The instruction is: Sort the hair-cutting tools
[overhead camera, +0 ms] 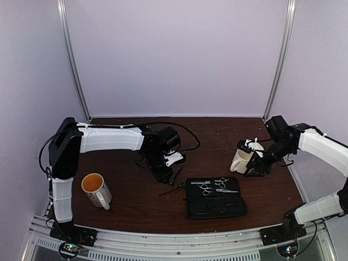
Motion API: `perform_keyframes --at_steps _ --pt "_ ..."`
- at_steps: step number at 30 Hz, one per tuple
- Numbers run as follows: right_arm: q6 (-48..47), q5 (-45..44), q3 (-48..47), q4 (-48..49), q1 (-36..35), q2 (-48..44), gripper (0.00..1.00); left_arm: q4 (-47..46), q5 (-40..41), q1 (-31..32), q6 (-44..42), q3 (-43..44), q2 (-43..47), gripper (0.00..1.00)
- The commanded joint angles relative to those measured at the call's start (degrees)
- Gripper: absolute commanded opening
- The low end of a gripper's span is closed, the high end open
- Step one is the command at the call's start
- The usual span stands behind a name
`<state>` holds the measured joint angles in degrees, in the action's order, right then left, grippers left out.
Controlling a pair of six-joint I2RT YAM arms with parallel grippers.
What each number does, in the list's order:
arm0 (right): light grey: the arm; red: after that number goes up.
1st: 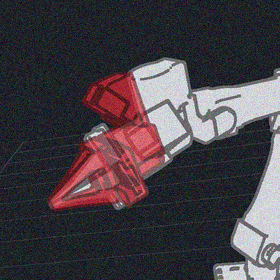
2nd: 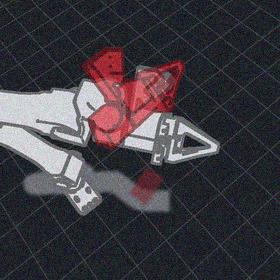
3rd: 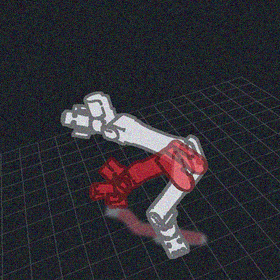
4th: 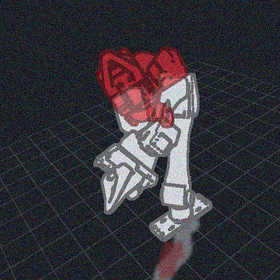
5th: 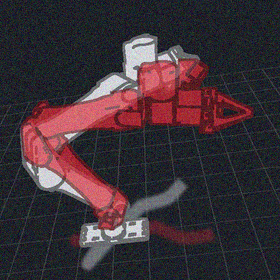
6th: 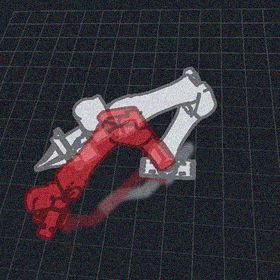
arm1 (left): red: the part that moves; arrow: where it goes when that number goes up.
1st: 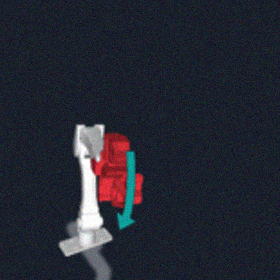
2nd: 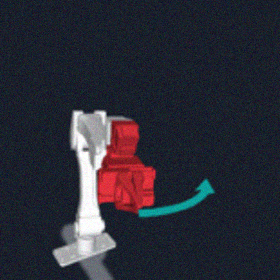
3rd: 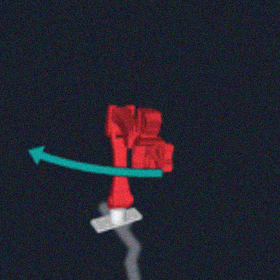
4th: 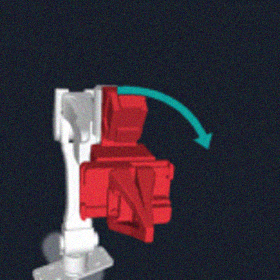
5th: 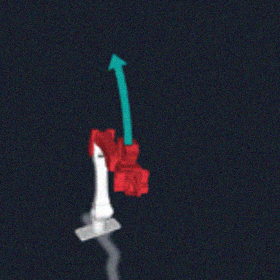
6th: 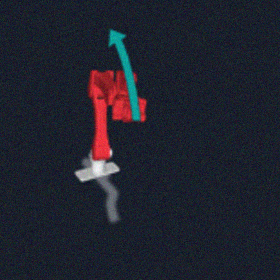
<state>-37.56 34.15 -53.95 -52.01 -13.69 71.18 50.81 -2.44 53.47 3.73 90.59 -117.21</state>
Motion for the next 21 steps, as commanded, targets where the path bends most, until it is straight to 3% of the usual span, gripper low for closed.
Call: perform_keyframes --at_steps 1,8,21 --pt "-8.45 2.14 0.85 -7.32 -3.66 -2.0 0.52 -2.96 -3.86 -1.36 -3.66 -0.77 1.2 0.34" --pt "-8.36 -1.44 4.02 -4.98 -9.32 -2.24 0.52 -5.97 -5.2 -1.65 -5.4 -1.03 -1.53 0.32" --pt "-6.41 -2.92 5.51 -2.88 -10.25 -1.65 0.52 -7.92 -5.71 -1.62 -6.43 -1.87 -4.71 0.22"
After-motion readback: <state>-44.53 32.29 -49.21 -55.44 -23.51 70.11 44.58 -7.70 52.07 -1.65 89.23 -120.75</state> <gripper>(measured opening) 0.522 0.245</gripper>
